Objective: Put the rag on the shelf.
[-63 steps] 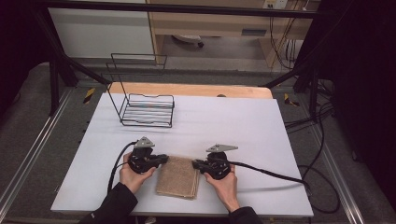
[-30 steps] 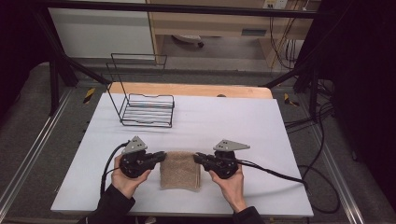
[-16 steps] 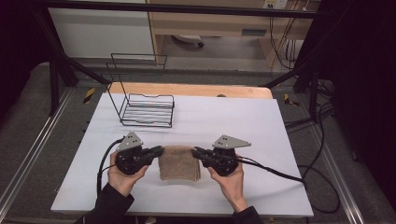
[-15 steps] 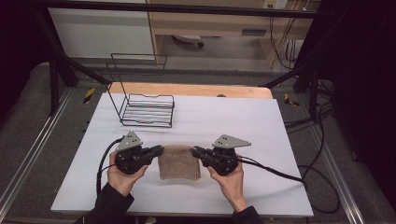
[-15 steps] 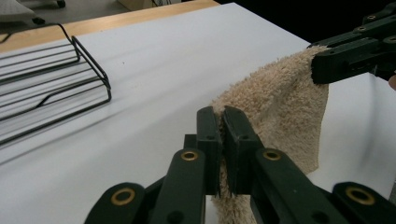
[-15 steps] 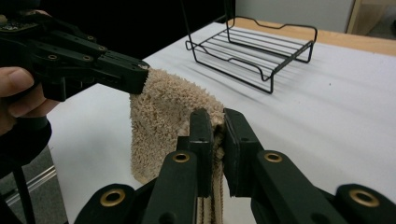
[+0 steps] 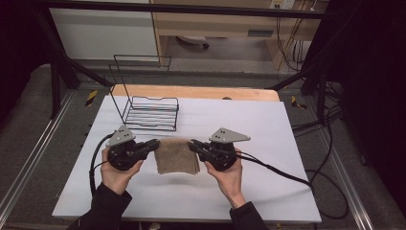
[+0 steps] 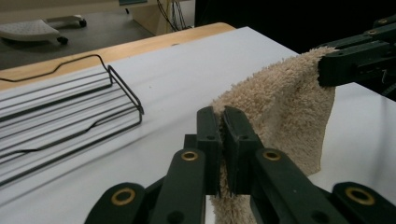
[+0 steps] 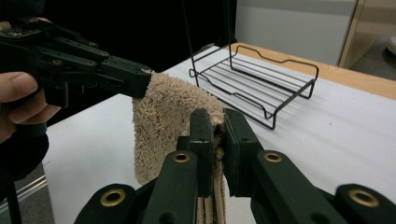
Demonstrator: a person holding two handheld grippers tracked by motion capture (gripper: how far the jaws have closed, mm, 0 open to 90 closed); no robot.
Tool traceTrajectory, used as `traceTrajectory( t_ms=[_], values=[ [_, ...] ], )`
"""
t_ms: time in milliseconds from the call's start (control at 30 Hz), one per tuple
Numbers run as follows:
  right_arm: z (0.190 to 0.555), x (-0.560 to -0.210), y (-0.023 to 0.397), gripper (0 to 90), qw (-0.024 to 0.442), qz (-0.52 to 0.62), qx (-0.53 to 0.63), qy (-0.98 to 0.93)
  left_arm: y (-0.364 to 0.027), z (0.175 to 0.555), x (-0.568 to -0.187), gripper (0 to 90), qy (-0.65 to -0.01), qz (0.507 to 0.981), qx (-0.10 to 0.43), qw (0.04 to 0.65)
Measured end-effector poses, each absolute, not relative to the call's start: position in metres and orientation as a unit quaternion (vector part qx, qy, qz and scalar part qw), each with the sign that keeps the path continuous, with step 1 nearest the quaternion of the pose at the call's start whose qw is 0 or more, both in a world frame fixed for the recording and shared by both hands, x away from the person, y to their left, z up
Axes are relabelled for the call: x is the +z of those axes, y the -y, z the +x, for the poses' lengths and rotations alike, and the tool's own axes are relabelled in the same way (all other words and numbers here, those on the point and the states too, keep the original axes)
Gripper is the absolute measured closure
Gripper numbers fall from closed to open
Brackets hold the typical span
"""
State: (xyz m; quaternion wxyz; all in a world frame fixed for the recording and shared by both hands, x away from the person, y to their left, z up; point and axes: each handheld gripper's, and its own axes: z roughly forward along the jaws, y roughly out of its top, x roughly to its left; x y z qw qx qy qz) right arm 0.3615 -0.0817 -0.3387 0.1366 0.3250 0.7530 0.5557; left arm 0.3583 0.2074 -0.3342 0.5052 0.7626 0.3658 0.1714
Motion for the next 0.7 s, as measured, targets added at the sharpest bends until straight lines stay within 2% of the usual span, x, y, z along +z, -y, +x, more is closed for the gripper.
traceTrajectory(
  t_ms=[700],
  values=[
    [0.383, -0.3, 0.037, 83.5, 0.172, 0.298, 0.57, -0.746, -0.245, 0.377, -0.297, 85.5, -0.377, 0.742, 0.214, 0.512]
  ],
)
